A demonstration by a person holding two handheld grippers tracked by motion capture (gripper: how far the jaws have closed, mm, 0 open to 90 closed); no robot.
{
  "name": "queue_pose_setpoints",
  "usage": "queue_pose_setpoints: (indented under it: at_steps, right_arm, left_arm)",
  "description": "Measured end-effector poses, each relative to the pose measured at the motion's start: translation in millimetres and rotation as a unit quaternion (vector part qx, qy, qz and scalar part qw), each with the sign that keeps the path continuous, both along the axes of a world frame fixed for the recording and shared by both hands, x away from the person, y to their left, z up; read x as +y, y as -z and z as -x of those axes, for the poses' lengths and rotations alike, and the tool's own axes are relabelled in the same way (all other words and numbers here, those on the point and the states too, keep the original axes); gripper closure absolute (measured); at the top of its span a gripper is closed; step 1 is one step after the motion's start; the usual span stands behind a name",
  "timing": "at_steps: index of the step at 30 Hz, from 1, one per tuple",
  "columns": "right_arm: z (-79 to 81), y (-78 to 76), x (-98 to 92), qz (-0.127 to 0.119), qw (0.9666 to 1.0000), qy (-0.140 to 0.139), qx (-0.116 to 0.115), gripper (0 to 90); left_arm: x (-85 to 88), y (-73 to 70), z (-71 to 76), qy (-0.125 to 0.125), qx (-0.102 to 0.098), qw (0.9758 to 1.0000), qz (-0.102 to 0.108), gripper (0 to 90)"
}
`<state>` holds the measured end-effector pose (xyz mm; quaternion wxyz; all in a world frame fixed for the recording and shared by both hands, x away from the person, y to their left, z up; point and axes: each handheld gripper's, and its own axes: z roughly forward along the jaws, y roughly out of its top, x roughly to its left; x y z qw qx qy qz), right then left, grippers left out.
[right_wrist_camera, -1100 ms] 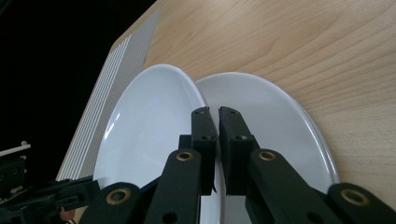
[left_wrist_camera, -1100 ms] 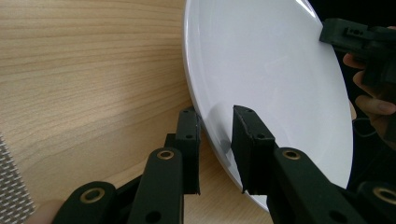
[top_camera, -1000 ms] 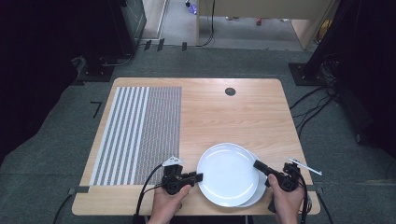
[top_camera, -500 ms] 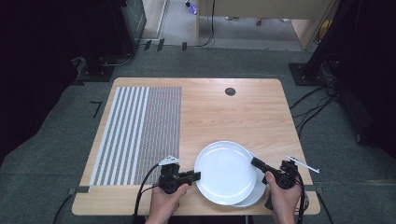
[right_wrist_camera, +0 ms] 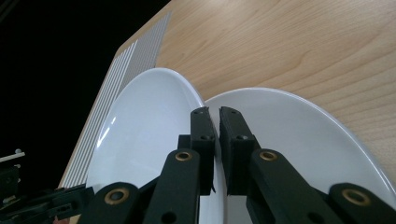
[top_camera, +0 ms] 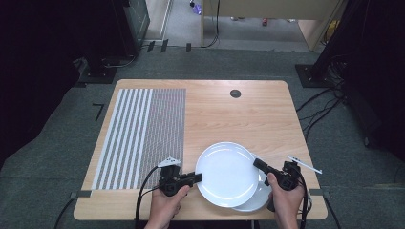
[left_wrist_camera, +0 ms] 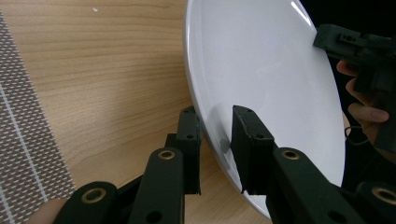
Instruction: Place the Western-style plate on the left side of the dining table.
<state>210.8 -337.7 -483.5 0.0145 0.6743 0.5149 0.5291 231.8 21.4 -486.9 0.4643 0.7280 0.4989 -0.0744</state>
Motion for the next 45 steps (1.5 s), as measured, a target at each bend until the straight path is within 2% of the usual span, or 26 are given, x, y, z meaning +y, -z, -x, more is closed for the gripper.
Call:
queue_pose_setpoints:
  at_steps: [10,20,27,35,40,45]
  right_arm:
    - [-7.0,-5.0,11.0,0.003,1.0000,-0.001,-0.006,85.8]
    - [-19.9,-11.6,29.3,-0.007,0.9998,-0.009,-0.014,86.0]
    - [-34.5,-21.8,50.1,-0.003,0.9995,-0.024,-0.019,86.2]
    - [-49.3,-30.1,73.4,-0.001,0.9990,-0.039,-0.023,86.2]
    - [-56.5,-33.0,84.5,-0.004,0.9986,-0.047,-0.023,86.3]
    - [-67.7,-38.4,103.3,-0.001,0.9978,-0.061,-0.025,86.3]
  left_arm:
    - [12.2,-9.3,-4.1,-0.010,-0.007,0.9999,0.008,74.6]
    - [32.4,-18.4,-11.1,-0.031,-0.013,0.9993,0.018,75.5]
    - [54.4,-27.5,-17.4,-0.053,-0.019,0.9979,0.031,76.3]
    - [76.7,-34.4,-23.3,-0.077,-0.024,0.9962,0.032,76.7]
    - [89.7,-37.8,-27.0,-0.078,-0.028,0.9960,0.035,77.0]
    - [106.4,-42.3,-31.0,-0.098,-0.035,0.9939,0.036,77.1]
